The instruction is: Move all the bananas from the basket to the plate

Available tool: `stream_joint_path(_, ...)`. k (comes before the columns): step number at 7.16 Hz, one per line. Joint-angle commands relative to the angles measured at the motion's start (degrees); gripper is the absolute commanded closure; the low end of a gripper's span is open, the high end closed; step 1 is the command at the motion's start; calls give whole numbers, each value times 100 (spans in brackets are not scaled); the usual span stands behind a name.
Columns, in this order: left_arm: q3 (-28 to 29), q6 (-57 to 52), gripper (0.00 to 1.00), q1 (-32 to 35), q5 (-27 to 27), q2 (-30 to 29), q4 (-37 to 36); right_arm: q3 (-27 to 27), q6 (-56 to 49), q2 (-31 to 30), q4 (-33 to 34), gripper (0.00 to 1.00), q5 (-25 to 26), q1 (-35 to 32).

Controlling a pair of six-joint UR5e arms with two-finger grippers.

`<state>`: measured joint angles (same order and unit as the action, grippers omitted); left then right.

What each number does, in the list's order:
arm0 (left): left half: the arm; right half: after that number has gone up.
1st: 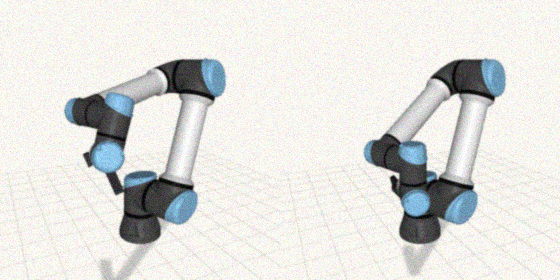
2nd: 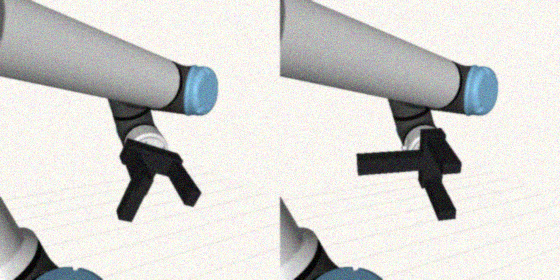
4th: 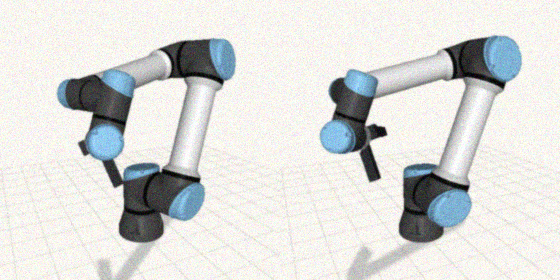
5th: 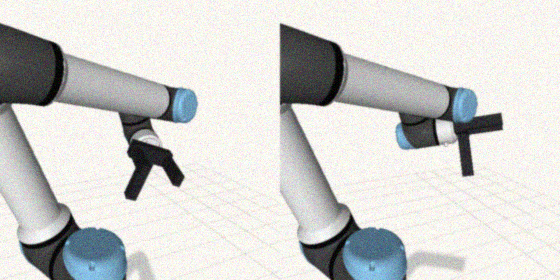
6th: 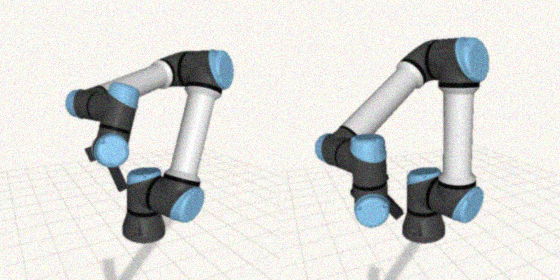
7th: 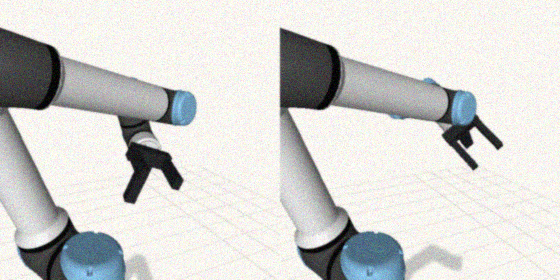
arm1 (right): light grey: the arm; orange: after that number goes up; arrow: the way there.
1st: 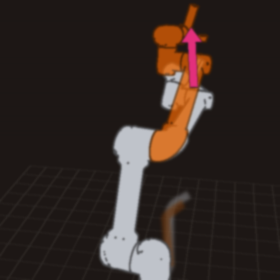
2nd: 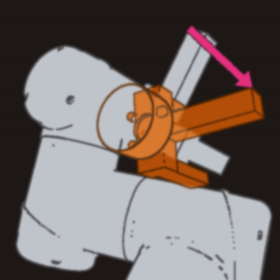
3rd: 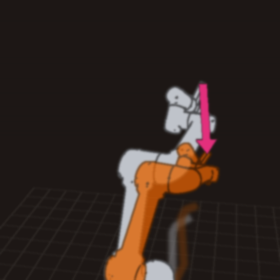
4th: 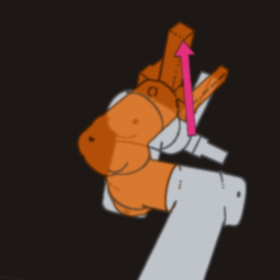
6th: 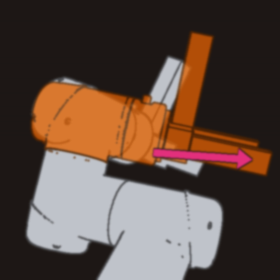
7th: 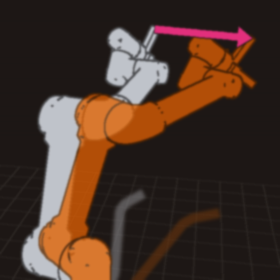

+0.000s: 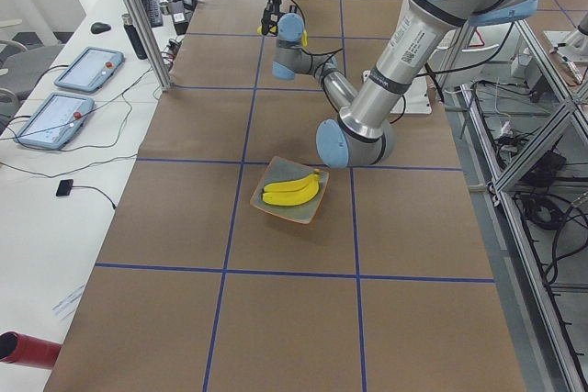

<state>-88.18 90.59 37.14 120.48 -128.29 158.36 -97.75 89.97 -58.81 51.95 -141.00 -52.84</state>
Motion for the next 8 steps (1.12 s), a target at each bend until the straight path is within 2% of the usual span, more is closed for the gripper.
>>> stream_joint_path(1, -435, 152, 100, 772, 804, 689, -1132, -34, -85, -515, -36, 0, 543, -218)
stream_joint_path(2, -654, 117, 100, 1212, 1045, 1056, -1672, 10, -137, -621, -27, 0, 878, -210)
stream_joint_path(3, -778, 47, 100, 1530, 1056, 1626, -1764, 19, -286, -701, -27, 0, 986, -209)
stream_joint_path(4, -780, -214, 100, 1698, 1396, 1910, -2113, 106, -287, -745, -36, 0, 1117, -192)
stream_joint_path(7, -1594, -919, 100, 1911, 1251, 2220, -4718, 247, -366, -772, -36, 0, 1556, -113)
stream_joint_path(8, -2049, -1425, 100, 1841, 780, 2229, -5806, 248, -366, -824, -36, 0, 1802, -17)
